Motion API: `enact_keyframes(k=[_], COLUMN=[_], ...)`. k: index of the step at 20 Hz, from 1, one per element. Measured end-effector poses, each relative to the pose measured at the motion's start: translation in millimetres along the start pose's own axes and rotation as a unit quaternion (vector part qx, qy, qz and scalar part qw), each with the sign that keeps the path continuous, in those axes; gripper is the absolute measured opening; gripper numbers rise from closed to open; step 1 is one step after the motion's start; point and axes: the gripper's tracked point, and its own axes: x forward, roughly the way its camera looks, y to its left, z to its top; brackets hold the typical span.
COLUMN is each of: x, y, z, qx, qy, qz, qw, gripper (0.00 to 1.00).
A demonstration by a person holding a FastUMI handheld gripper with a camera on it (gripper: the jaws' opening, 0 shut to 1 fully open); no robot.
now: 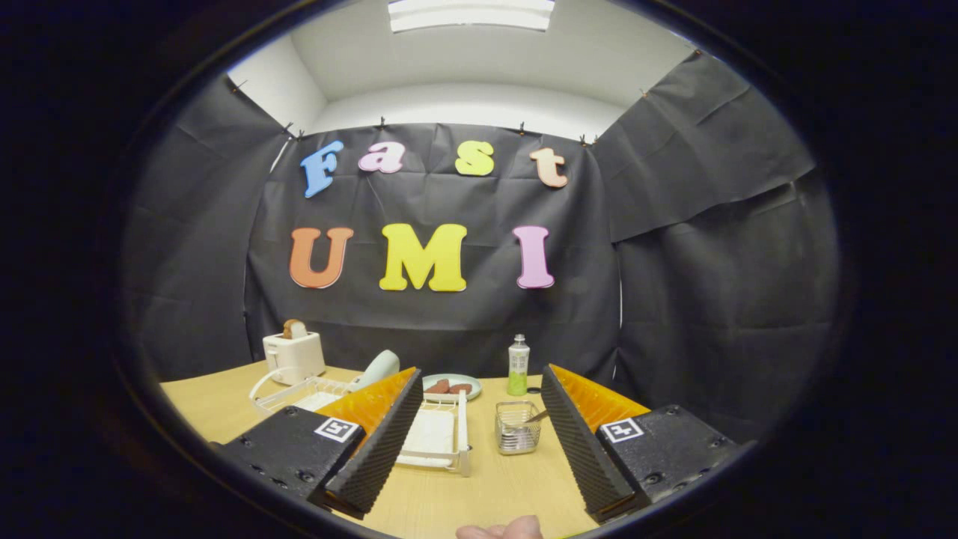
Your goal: Take the plate from the dish rack, then take the spoon from the basket and place it into the plate.
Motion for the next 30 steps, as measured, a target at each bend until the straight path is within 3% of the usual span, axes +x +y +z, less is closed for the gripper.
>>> enact_keyframes(k=[19, 25, 30], x=[48.9, 104.5, 158.7], y=[38.8, 84.6, 112.3], z=[15.1, 31.6, 25.1], qx=[-0.027, -0.041, -0.052], qy=[0.06, 0.147, 0.239], qz=[0.059, 0.119, 0.136], qw=[0.996, 0.981, 0.96], gripper=[1.0, 1.0, 1.0])
